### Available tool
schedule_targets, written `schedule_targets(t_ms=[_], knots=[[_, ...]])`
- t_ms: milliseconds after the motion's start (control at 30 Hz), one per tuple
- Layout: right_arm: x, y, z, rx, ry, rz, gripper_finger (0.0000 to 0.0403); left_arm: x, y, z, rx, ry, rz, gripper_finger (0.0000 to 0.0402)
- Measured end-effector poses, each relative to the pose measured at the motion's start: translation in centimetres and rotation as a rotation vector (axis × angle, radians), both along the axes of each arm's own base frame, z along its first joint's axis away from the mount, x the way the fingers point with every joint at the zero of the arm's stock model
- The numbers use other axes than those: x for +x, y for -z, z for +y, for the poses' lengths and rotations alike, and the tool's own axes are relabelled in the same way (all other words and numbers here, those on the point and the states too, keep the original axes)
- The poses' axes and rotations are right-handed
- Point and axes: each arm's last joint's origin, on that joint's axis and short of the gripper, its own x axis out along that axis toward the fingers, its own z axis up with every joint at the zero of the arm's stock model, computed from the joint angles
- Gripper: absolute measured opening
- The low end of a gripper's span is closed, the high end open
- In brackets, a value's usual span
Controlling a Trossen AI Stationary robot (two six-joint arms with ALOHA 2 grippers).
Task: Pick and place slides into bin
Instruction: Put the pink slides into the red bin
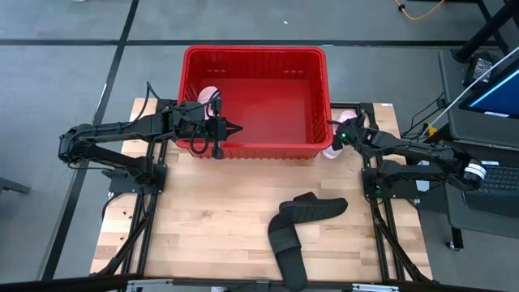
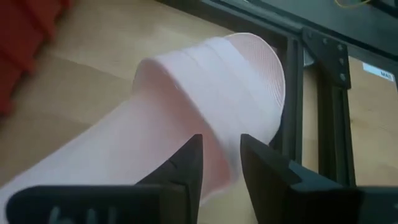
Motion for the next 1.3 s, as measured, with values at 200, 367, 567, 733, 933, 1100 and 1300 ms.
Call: schedule_targets(t_ms=[200,367,567,733,933,1100,1300], knots=[[-0.1,0.8,-0.6,0.03,0.031,0.042,0.0108,0.0,0.0,0.0,-0.017,-0.007,-0.005,0.0002],[-0.2,1.0,-0.9,0.034,0.05,0.061,0.0108,0.0,0.0,0.0,-0.017,-0.007,-0.005,0.0003],[-0.3,1.0,-1.0,0.035,0.046,0.078,0.0107,0.0,0.0,0.0,-0.018,-0.007,-0.006,0.0003],[-0.3,1.0,-1.0,0.039,0.018,0.104,0.0051,0.0,0.0,0.0,-0.018,-0.007,-0.005,0.0002],[-0.4,1.0,-1.0,0.047,-0.009,0.133,0.001,0.0,0.0,0.0,-0.018,-0.007,-0.005,0.0002],[-0.4,0.8,-0.9,0.053,-0.018,0.123,0.0008,0.0,0.0,0.0,-0.019,-0.008,-0.005,0.0003],[-0.4,-1.7,-0.9,0.06,-0.029,0.098,0.0008,0.0,0.0,0.0,-0.021,-0.009,-0.006,0.0002]])
